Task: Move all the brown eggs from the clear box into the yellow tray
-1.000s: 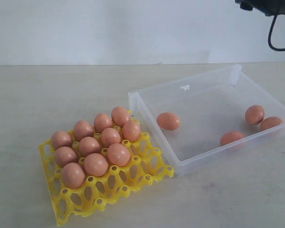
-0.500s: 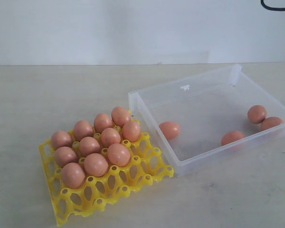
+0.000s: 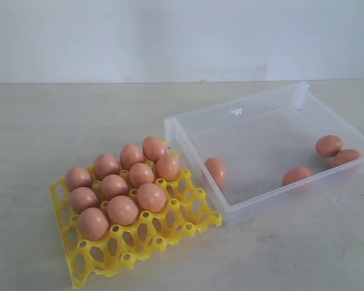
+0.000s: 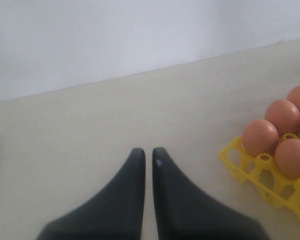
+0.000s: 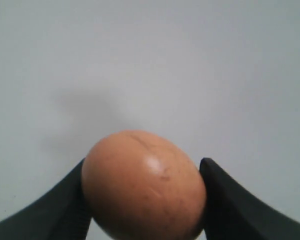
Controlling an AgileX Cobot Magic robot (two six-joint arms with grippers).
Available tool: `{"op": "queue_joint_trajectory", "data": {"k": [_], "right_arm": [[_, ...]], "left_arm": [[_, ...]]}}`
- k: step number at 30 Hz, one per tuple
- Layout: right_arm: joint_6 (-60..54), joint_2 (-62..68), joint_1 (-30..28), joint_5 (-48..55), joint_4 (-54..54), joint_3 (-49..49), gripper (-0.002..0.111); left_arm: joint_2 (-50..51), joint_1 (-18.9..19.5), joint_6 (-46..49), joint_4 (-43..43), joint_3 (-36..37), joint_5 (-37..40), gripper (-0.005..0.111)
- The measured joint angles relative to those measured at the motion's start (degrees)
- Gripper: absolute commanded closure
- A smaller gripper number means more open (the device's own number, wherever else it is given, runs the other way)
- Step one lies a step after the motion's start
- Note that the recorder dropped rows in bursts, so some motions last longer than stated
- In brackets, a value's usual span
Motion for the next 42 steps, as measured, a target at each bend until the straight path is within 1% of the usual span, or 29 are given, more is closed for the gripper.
{"op": "queue_joint_trajectory", "data": {"k": [4,7,10,12,14,16,18,19,21,22,26,28,30,33,35,39,42], "right_arm": [[-12.0,0.0,0.0,5.6,-7.0,-6.7,0.109],[-24.2,0.0,0.0,10.1,-11.1,-10.5,0.109],[-35.8,-0.1,0.0,15.4,-18.9,-12.7,0.109],[-39.8,-0.3,0.0,19.1,-26.3,-13.1,0.109],[-39.4,-0.3,0.0,22.2,-35.7,-13.2,0.109],[-33.3,-0.1,0.0,23.2,-44.8,-13.2,0.109],[-23.6,-0.1,0.0,22.3,-52.2,-13.2,0.109],[-15.8,-0.1,0.0,20.8,-55.8,-13.2,0.109],[-5.1,-0.1,0.0,18.2,-60.6,-13.2,0.109],[2.3,-0.1,-0.1,16.1,-62.2,-13.2,0.109],[22.5,-0.1,-0.2,10.0,-63.5,-13.2,0.109],[31.8,-0.1,-0.2,7.8,-63.6,-13.2,0.109],[38.5,-0.1,-0.2,6.8,-63.7,-13.2,0.109],[46.8,-0.1,-0.2,6.7,-63.2,-13.2,0.109],[50.2,-0.1,-0.2,7.2,-61.5,-13.2,0.109],[52.5,-0.1,-0.2,7.5,-55.5,-13.2,0.109],[52.4,-0.1,-0.2,7.2,-53.5,-13.2,0.109]], "left_arm": [[0.0,0.0,0.0,0.0,0.0,0.0,0.103],[0.0,0.0,0.0,0.0,0.0,0.0,0.103],[0.0,0.0,0.0,0.0,0.0,0.0,0.103],[0.0,0.0,0.0,0.0,0.0,0.0,0.103],[0.0,0.0,0.0,0.0,0.0,0.0,0.103],[0.0,0.0,0.0,0.0,0.0,0.0,0.103],[0.0,0.0,0.0,0.0,0.0,0.0,0.103],[0.0,0.0,0.0,0.0,0.0,0.0,0.103],[0.0,0.0,0.0,0.0,0.0,0.0,0.103],[0.0,0.0,0.0,0.0,0.0,0.0,0.103],[0.0,0.0,0.0,0.0,0.0,0.0,0.103],[0.0,0.0,0.0,0.0,0.0,0.0,0.103],[0.0,0.0,0.0,0.0,0.0,0.0,0.103],[0.0,0.0,0.0,0.0,0.0,0.0,0.103],[0.0,0.0,0.0,0.0,0.0,0.0,0.103],[0.0,0.0,0.0,0.0,0.0,0.0,0.103],[0.0,0.0,0.0,0.0,0.0,0.0,0.103]]}}
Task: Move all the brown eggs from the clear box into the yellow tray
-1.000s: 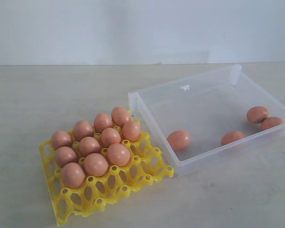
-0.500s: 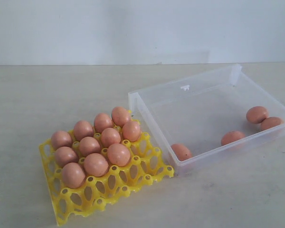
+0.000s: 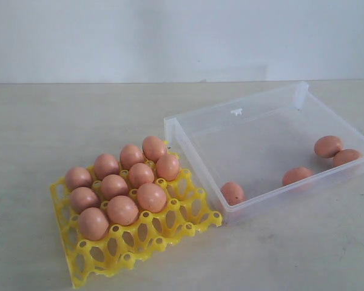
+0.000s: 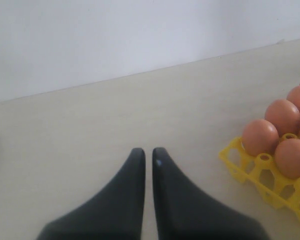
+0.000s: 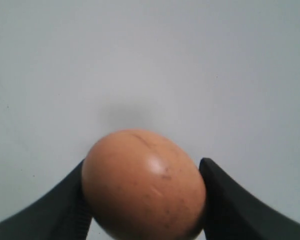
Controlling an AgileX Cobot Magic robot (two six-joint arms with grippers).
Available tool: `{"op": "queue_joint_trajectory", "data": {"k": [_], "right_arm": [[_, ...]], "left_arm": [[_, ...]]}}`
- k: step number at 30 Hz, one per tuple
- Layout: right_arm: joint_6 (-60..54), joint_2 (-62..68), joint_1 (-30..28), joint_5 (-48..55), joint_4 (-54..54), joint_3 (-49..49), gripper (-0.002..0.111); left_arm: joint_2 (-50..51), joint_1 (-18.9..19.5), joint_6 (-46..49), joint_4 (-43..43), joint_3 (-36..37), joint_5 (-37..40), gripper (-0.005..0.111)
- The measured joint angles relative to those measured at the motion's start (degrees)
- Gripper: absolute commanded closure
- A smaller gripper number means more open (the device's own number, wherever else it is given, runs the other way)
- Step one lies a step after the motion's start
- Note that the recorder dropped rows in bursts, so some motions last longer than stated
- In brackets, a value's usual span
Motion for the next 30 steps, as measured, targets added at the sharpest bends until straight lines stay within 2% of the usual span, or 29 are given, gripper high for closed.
{"op": "queue_joint_trajectory", "data": {"k": [7,15,17,19,23,25,28,30], "right_arm": [[-10.2,0.0,0.0,-5.9,0.5,0.0,0.109],[-22.2,-1.0,0.4,-5.7,0.6,-0.1,0.109],[-27.0,-1.6,1.1,-5.8,-0.8,-0.1,0.109],[-37.1,-2.1,2.7,-5.3,-4.4,-0.1,0.109],[-57.9,-3.1,5.1,0.7,-5.9,-0.2,0.109],[-68.3,-3.2,5.5,11.3,-6.2,-0.2,0.109],[-68.5,-3.2,5.6,21.4,-6.2,-0.2,0.109],[-63.0,-3.2,5.6,21.4,-6.3,-0.2,0.109]], "left_arm": [[0.0,0.0,0.0,0.0,0.0,0.0,0.103],[0.0,0.0,0.0,0.0,0.0,0.0,0.103],[0.0,0.0,0.0,0.0,0.0,0.0,0.103],[0.0,0.0,0.0,0.0,0.0,0.0,0.103],[0.0,0.0,0.0,0.0,0.0,0.0,0.103],[0.0,0.0,0.0,0.0,0.0,0.0,0.103],[0.0,0.0,0.0,0.0,0.0,0.0,0.103],[0.0,0.0,0.0,0.0,0.0,0.0,0.103]]}}
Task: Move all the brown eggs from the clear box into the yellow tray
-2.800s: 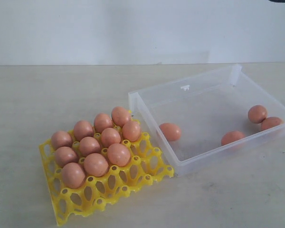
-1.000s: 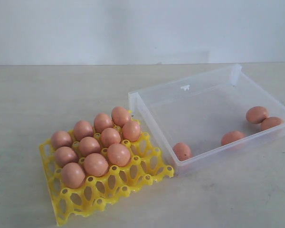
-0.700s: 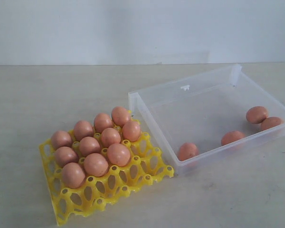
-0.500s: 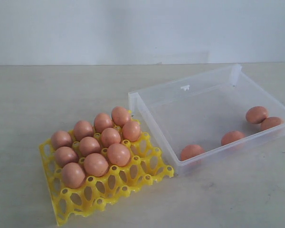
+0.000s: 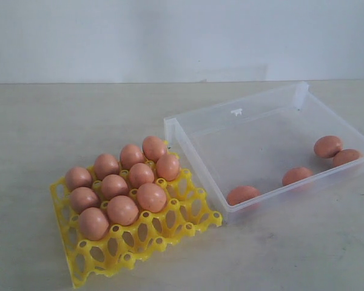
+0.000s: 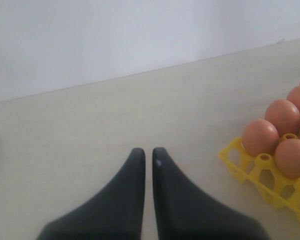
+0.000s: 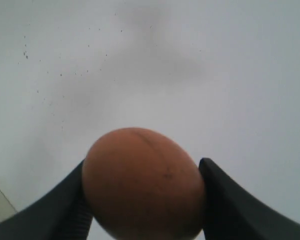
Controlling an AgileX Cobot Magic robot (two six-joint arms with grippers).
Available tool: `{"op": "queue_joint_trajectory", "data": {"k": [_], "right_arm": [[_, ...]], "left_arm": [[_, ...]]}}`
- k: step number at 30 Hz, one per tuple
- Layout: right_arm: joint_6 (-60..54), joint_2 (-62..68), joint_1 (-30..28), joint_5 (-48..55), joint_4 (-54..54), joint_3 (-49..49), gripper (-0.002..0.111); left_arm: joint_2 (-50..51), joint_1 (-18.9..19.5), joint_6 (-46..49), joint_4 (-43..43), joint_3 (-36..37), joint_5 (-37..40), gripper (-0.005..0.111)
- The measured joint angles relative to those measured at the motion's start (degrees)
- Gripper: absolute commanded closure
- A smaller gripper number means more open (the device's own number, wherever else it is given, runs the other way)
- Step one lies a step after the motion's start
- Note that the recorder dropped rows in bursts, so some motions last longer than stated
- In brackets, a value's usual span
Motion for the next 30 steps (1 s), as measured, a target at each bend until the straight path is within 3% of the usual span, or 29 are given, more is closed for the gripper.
{"op": "queue_joint_trajectory", "data": {"k": [13,17,23,30], "right_arm": [[57.0,0.0,0.0,-30.1,1.9,0.0,0.109],[71.1,0.0,0.0,-33.7,2.6,0.0,0.109],[74.3,0.0,0.0,-26.8,-0.6,0.0,0.109],[66.5,0.0,0.0,-25.0,-1.6,0.0,0.109]], "left_arm": [[0.0,0.0,0.0,0.0,0.0,0.0,0.103],[0.0,0.0,0.0,0.0,0.0,0.0,0.103],[0.0,0.0,0.0,0.0,0.0,0.0,0.103],[0.0,0.0,0.0,0.0,0.0,0.0,0.103]]}}
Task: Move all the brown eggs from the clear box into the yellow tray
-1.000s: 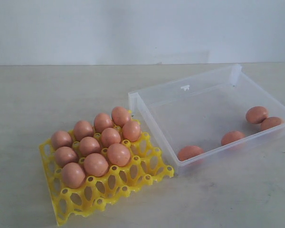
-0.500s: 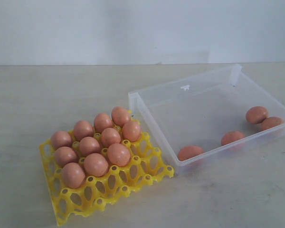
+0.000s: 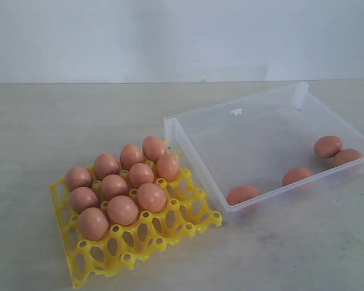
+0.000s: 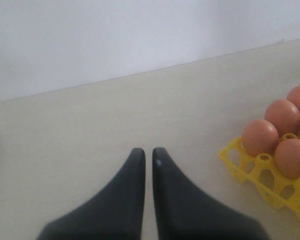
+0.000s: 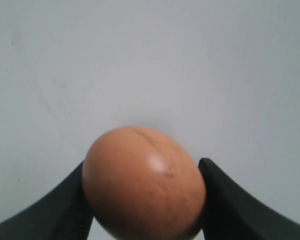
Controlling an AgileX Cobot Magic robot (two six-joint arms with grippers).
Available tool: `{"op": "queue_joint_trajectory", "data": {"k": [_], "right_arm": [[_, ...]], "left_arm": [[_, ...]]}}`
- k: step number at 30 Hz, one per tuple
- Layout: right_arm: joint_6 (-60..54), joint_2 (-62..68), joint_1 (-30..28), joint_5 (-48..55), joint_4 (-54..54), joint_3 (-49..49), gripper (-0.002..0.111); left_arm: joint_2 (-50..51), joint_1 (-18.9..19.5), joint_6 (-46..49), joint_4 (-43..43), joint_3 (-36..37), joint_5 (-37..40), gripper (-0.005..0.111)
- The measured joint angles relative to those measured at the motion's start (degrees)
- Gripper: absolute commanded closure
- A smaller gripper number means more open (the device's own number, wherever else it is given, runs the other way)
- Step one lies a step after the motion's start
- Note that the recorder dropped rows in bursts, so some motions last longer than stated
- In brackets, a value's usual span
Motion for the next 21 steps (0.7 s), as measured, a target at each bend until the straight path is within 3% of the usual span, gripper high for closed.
{"op": "queue_joint_trajectory", "data": {"k": [7,11,14,17,21], "right_arm": [[-1.4,0.0,0.0,-9.9,0.0,0.0,0.109],[7.3,0.0,0.0,-21.7,0.0,0.0,0.109],[20.6,-0.3,0.0,-29.0,-1.7,0.0,0.109],[38.8,-1.1,0.0,-33.0,-13.6,0.0,0.109],[60.6,-2.4,0.0,-43.5,-43.9,0.0,0.109]], "left_arm": [[0.0,0.0,0.0,0.0,0.0,0.0,0.103],[0.0,0.0,0.0,0.0,0.0,0.0,0.103],[0.0,0.0,0.0,0.0,0.0,0.0,0.103],[0.0,0.0,0.0,0.0,0.0,0.0,0.103],[0.0,0.0,0.0,0.0,0.0,0.0,0.103]]}}
